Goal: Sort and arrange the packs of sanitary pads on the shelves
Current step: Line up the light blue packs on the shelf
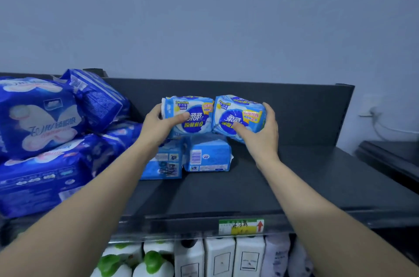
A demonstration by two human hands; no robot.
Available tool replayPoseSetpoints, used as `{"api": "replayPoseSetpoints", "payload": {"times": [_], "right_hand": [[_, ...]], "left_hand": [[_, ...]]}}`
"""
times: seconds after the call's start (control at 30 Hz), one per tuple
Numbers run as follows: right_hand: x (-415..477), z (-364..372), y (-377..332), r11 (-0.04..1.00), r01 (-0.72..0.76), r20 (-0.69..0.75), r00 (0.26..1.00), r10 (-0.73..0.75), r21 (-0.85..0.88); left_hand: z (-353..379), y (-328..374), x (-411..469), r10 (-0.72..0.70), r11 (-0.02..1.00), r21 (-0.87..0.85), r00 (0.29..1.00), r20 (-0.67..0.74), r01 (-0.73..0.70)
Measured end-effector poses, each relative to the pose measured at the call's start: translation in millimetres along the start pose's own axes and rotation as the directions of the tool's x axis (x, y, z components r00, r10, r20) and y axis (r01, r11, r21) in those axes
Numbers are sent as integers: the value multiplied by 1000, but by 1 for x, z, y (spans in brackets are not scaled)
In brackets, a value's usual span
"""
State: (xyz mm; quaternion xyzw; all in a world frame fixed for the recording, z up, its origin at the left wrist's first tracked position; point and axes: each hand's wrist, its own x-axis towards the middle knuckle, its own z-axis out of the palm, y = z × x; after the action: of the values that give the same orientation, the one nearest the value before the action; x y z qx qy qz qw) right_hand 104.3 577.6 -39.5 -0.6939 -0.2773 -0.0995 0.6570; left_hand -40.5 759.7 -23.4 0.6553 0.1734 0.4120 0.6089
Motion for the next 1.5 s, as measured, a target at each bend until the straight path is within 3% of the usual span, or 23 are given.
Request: {"api": "replayPoseSetpoints", "payload": {"times": [0.33, 0.6, 0.87, 1.13, 1.5], "right_hand": [[-37, -136, 8, 978, -110, -296, 954, 53, -179], [-97, -284, -2, 955, -133, -459, 889, -3, -264], [-205, -447, -36, 901, -276, -581, 813, 32, -336], [-324, -588, -80, 810, -403, -703, 711, -16, -426], [-445, -721, -132, 755, -526, -845, 531, -69, -392]], "left_hand": [[118, 6, -54, -38, 995, -76, 974, 223, 56], [223, 28, -144, -36, 985, -138, 897, 440, 108], [325, 54, -283, -104, 961, -135, 767, 633, 241], [411, 81, -430, -77, 938, -142, 587, 806, 318], [507, 123, -576, -36, 923, -105, 357, 933, 370]]}}
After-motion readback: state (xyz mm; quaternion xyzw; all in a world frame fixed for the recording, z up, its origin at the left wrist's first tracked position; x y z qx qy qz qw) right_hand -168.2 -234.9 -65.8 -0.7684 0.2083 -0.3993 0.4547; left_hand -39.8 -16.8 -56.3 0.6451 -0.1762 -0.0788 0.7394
